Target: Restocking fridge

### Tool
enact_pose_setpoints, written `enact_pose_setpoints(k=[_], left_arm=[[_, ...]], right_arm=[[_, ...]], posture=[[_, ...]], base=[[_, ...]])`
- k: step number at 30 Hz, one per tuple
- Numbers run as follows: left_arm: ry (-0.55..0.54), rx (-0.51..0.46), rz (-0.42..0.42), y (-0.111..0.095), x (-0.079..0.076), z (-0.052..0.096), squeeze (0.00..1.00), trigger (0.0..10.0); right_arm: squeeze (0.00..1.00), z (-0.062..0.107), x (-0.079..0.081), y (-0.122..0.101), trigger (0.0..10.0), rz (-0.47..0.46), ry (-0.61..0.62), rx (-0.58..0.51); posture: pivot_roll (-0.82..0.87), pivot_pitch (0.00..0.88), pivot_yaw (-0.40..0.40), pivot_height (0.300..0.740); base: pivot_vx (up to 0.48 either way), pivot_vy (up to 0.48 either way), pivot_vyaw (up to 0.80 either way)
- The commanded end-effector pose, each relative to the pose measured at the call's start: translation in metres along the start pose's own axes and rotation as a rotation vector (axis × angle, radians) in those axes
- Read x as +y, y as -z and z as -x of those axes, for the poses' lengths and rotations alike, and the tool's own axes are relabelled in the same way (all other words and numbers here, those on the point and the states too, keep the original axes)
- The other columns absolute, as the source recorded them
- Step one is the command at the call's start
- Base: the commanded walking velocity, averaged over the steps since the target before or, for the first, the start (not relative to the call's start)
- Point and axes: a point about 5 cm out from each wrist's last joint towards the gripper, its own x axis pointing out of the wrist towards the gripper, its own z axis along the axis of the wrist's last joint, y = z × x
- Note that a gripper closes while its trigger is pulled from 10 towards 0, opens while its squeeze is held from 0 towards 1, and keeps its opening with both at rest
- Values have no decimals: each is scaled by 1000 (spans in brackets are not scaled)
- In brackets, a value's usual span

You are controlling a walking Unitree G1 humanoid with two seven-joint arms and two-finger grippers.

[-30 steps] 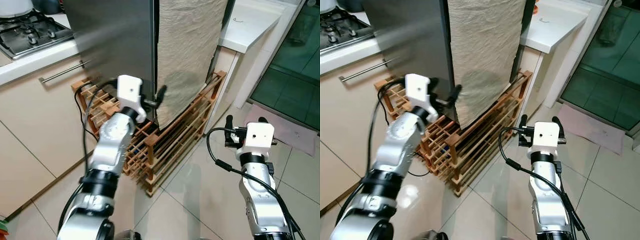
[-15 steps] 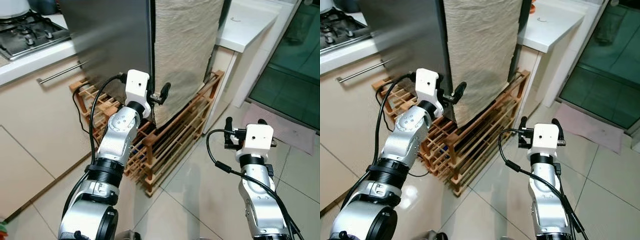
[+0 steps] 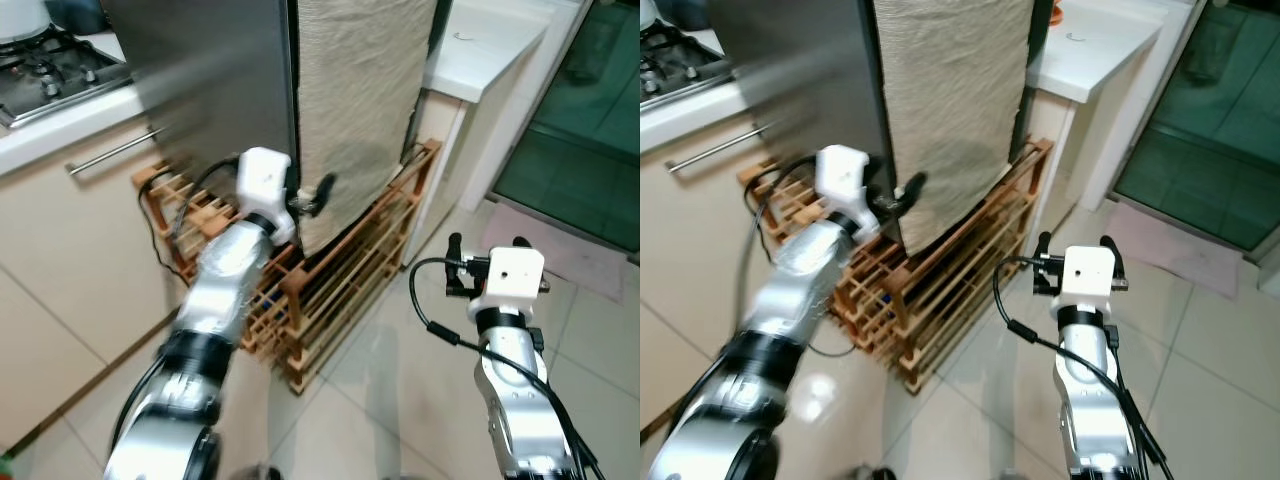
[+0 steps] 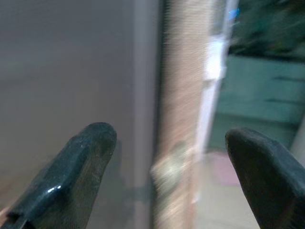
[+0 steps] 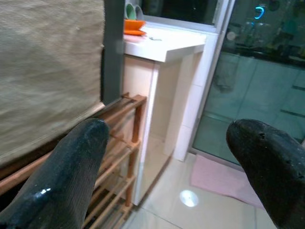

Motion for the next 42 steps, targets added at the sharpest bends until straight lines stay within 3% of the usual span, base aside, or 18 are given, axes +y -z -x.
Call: enact_pose_setpoints(k=[1,4,9,11,13,14,16,19,22,23,29,30,31,38,42], left_arm=[[-23,-29,-50,-4,10,14,0,10000],[-43,-11,-67,4,17,35,0,10000],[-34,105,-162,31,5,73,0,10000],[-55,138,-157,37,4,78,0,10000],[-103,170,-90,45,-1,89,0,10000],[-103,170,-90,45,-1,89,0,10000],[-129,115,-9,37,-7,83,0,10000],[-172,79,-17,27,-8,69,0,9843],[-182,76,-10,26,-7,66,0,9490],[-191,75,-8,24,-7,62,0,8941],[-234,69,-12,17,-3,49,0,8392],[-234,69,-12,17,-3,49,0,8392],[-246,61,-23,16,-1,47,0,9804],[-297,74,-12,15,7,41,0,10000],[-262,60,-15,13,6,40,0,10000]], right_arm=[[0,2,-2,1,10000,-3,1,8],[0,3,-3,-1,10000,-3,2,0],[0,21,-3,-6,10000,14,-65,-61],[0,26,-3,-5,10000,40,-95,-75],[0,29,-11,3,10000,38,-84,-28],[0,29,-11,3,10000,38,-84,-28],[0,20,-16,3,10000,51,-66,-27],[0,13,-15,-1,10000,61,-64,-39],[0,12,-14,-2,10000,61,-68,-40],[0,11,-12,-2,10000,61,-75,-43],[0,6,-5,-4,10000,36,-83,-54],[0,6,-5,-4,10000,36,-83,-54],[0,5,-5,-4,10000,34,-78,-53],[0,3,-3,-3,10000,42,-89,-47],[0,5,-2,-2,10000,42,-91,-47]], posture=[[-103,2,24,740],[-91,2,19,740],[-82,0,2,740],[-84,0,-4,740],[-87,0,-7,740],[-87,0,-7,740],[-91,0,-11,740],[-91,0,-14,740],[-91,0,-16,740],[-93,0,-17,740],[-99,0,-11,740],[-99,0,-11,740],[-97,0,-10,740],[-96,0,-4,740],[-97,0,-1,740]], base=[[0,0,0],[0,0,0],[0,0,0],[0,0,0],[0,0,0],[0,0,0],[0,0,0],[0,-480,240],[0,-480,706],[0,-480,675],[0,-473,645],[0,-461,569],[0,-458,0],[40,-165,0],[304,0,0]])
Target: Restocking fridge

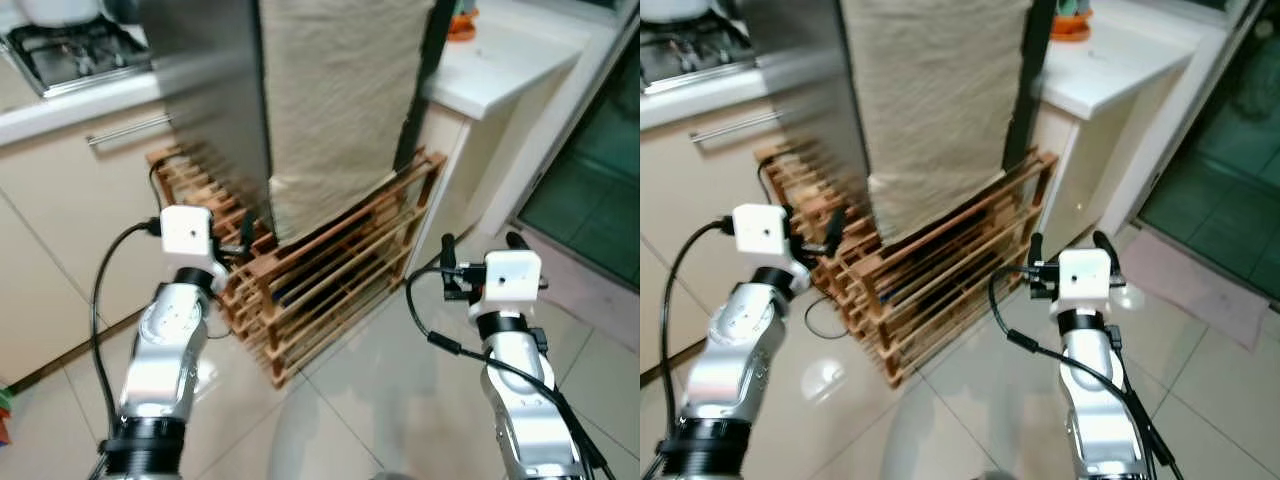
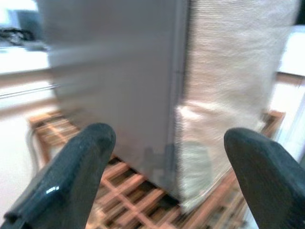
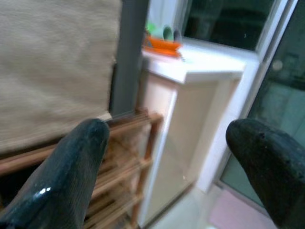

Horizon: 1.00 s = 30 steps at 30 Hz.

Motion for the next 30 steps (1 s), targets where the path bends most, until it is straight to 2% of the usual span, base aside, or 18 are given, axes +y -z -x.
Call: enact_pose_setpoints(k=[1,6,19,27,30], left_arm=[[36,-11,9,-1,-5,-2,0,10000],[28,-55,69,-12,-9,-12,0,10000],[43,-116,104,-21,-16,-14,0,10000],[-1,-78,79,-14,-9,-14,0,10000],[19,-68,68,-12,-9,-14,0,10000]], right_arm=[[0,0,-3,1,10000,-2,14,-1],[0,0,-5,4,10000,4,30,7],[0,2,-9,11,10000,15,44,28],[0,3,-7,14,10000,16,35,35],[0,3,-6,14,10000,15,32,38]], posture=[[-103,0,6,740],[-113,0,14,740],[-118,0,13,740],[-112,0,10,740],[-113,0,10,740]], base=[[472,0,0],[466,0,0],[448,0,0],[0,0,0],[0,0,0]])
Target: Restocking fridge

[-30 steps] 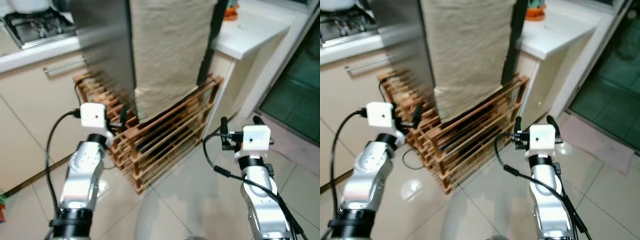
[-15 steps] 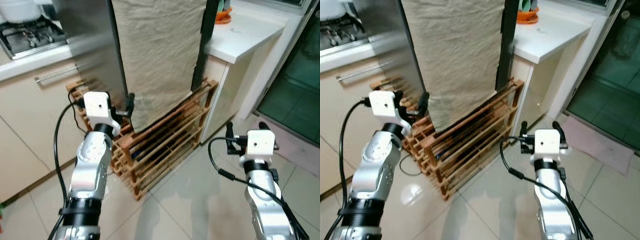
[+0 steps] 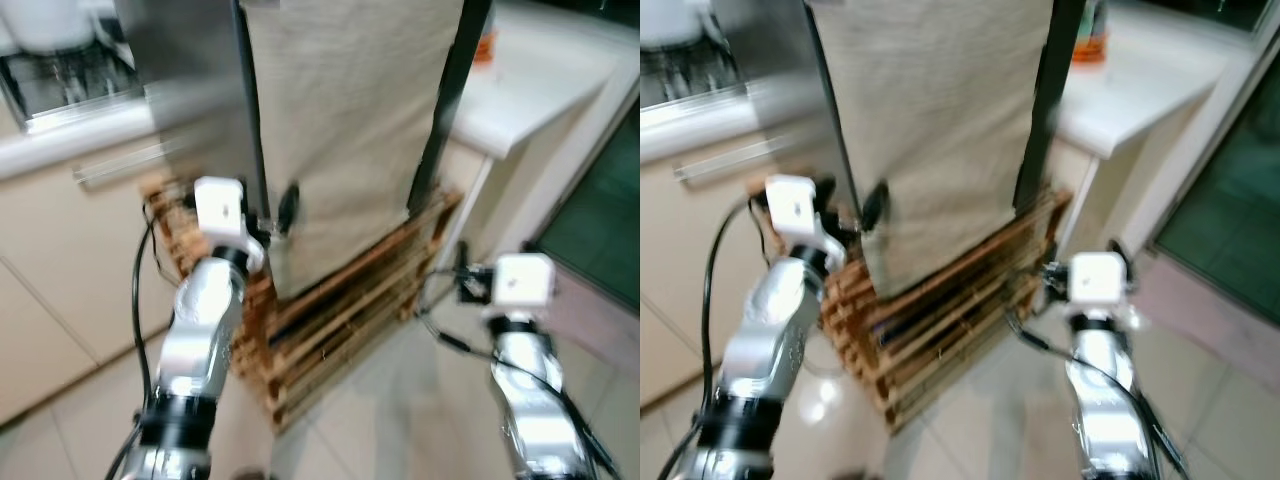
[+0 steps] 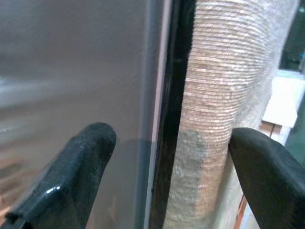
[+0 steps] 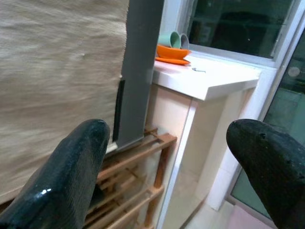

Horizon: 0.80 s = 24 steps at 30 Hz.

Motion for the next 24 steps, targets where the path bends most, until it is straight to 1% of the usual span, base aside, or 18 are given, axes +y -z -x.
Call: enact_pose_setpoints(k=[1,2,3,4,5,6,7,8,9,10,11,15,16,17,21,24], left_arm=[[-82,28,-10,4,17,4,0,10000],[-43,71,-10,9,15,2,0,10000],[-21,95,-10,11,14,0,0,10000],[-21,95,-10,11,14,0,0,10000],[13,124,-10,13,11,-4,0,10000],[95,167,-3,11,3,-12,0,10000],[127,175,5,8,-1,-15,0,10000],[150,167,7,3,-4,-18,0,10000],[160,156,14,-2,-6,-21,0,10000],[160,156,14,-2,-6,-21,0,10000],[185,149,18,-8,-9,-25,0,10000],[189,146,17,-10,-9,-27,0,10000],[187,148,14,-11,-9,-29,0,10000],[159,151,15,-12,-7,-34,0,10000],[160,157,36,-14,-7,-36,0,10000],[197,201,78,-13,-7,-32,0,10000]], right_arm=[[0,5,-15,9,10000,26,40,39],[0,4,-14,10,10000,26,37,42],[0,3,-14,10,10000,26,36,42],[0,3,-14,10,10000,26,36,42],[0,2,-14,10,10000,26,36,42],[0,0,-15,8,10000,27,36,37],[0,-1,-15,7,10000,28,36,34],[0,-1,-15,6,10000,28,36,31],[0,-1,-16,4,10000,30,35,26],[0,-1,-16,4,10000,30,35,26],[0,1,-17,3,10000,35,36,22],[0,2,-19,3,10000,37,38,22],[0,3,-21,4,10000,39,44,24],[0,6,-24,4,10000,43,52,28],[0,9,-25,4,10000,45,57,32],[0,13,-27,7,10000,50,64,48]], posture=[[-113,0,10,740],[-116,0,10,740],[-116,0,11,740],[-116,0,11,740],[-118,0,11,740],[-120,0,15,740],[-120,0,15,740],[-125,29,23,740],[-125,35,24,740],[-125,35,24,740],[-130,52,28,740],[-132,56,28,740],[-136,62,31,740],[-146,67,33,740],[-154,69,35,740],[-157,67,34,740]], base=[[0,0,0],[0,0,0],[0,0,0],[0,0,0],[0,0,0],[0,0,0],[0,0,0],[0,0,0],[0,0,0],[0,0,0],[0,0,0],[0,0,0],[0,0,0],[0,0,0],[0,0,0],[0,0,0]])
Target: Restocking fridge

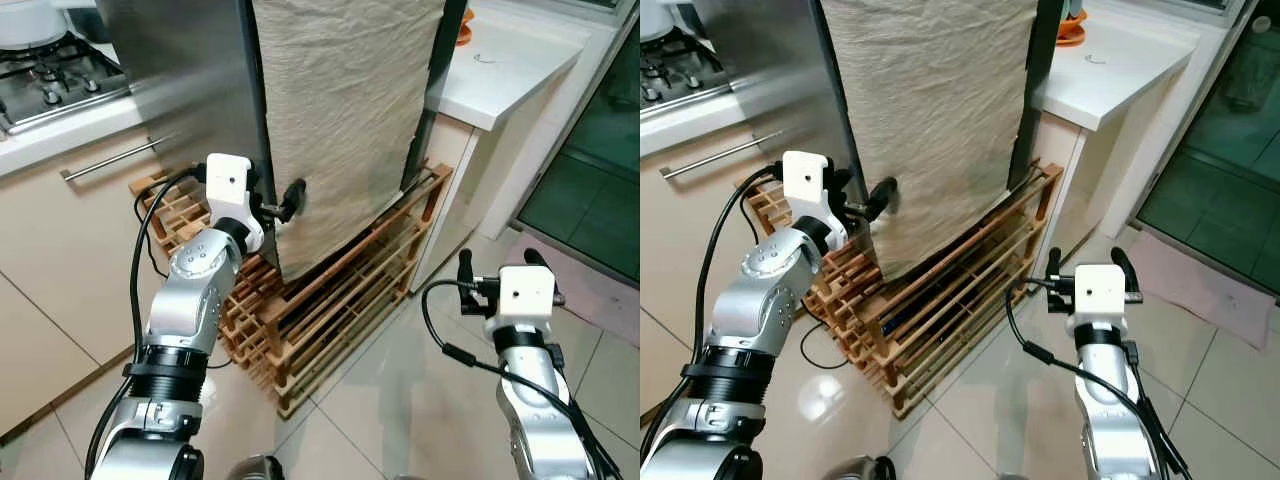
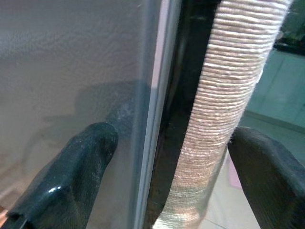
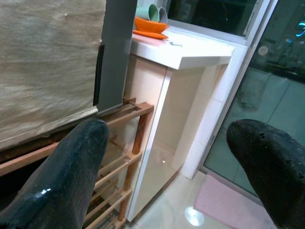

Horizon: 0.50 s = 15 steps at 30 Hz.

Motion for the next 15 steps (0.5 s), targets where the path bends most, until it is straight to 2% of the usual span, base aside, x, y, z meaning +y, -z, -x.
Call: enact_pose_setpoints(k=[1,6,12,15], left_arm=[[39,15,14,-4,-5,-2,0,10000],[185,72,-8,-7,-17,13,0,10000],[175,88,-35,-7,-13,25,0,10000],[157,93,-37,-5,-12,24,0,10000]], right_arm=[[0,0,-4,-2,10000,0,14,1],[0,8,-8,4,10000,-8,6,32],[0,14,-11,13,10000,7,-5,66],[0,12,-7,13,10000,3,-14,65]], posture=[[-157,67,34,740],[-144,59,26,740],[-123,47,23,740],[-120,39,21,740]], base=[[0,0,0],[0,0,0],[0,0,0],[0,0,0]])
